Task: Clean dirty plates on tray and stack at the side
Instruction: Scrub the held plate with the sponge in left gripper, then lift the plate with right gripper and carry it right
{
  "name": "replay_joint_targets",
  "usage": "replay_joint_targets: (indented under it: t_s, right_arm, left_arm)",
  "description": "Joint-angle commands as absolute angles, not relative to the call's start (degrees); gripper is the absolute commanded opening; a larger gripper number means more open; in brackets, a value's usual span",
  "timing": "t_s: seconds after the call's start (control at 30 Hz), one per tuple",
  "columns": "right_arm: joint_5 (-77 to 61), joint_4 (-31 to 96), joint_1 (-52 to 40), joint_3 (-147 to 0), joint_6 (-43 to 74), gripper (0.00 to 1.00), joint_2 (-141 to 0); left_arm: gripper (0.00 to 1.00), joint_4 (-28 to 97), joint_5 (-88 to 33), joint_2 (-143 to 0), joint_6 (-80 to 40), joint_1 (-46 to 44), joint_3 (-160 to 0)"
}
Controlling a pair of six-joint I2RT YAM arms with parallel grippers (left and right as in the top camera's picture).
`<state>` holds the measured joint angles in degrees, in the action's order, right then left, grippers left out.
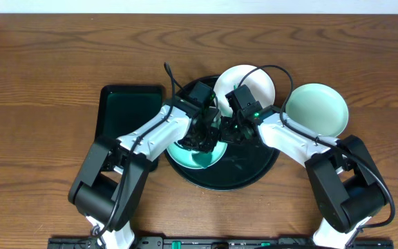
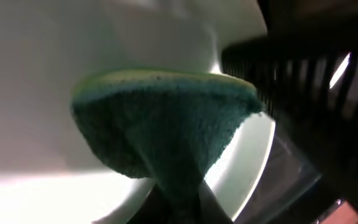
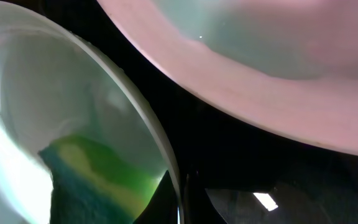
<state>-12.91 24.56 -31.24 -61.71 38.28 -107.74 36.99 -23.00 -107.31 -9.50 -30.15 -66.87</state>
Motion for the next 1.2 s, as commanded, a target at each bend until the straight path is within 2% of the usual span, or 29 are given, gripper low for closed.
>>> replay_joint_targets:
  t_s: [0.0, 0.13, 0.27, 0.37, 0.6, 0.87, 1.17]
  right_arm:
    - [-12.56, 25.06, -31.59, -61.06, 38.06, 0.01, -109.51]
    - [-12.56, 25.06, -31.59, -61.06, 38.06, 0.01, -109.51]
    - [-12.53, 25.08, -31.59, -61.06, 38.04, 0.01, -109.51]
    - [-12.53, 25.08, -31.59, -61.06, 38.06, 0.01, -109.51]
    - [-12.51, 25.06, -31.59, -61.06, 38.06, 0.01, -109.51]
    - [-12.53, 25.10, -31.59, -61.06, 38.06, 0.01, -109.51]
    - [-13.47, 25.32, -31.59, -61.36, 36.62, 0.01, -109.40]
  left_arm:
    - [0.08, 33.91, -18.46, -108.55, -13.21, -27.81, -67.64]
    - [0.07, 30.17, -8.45, -108.55, -18.20, -25.61, -68.29]
    - [0.07, 30.57, 7.33, -108.55, -26.98, -25.08, -68.27]
    - [0.07, 33.69, 11.53, -108.55, -30.13, -25.08, -68.27]
    - [0.07, 44.14, 9.91, -107.31, -32.84, -25.15, -69.60]
    - [0.07, 48.99, -1.06, -98.26, -32.64, -25.15, -75.40]
    - [0.07, 51.62, 1.26, -82.56, -30.26, -23.29, -80.77]
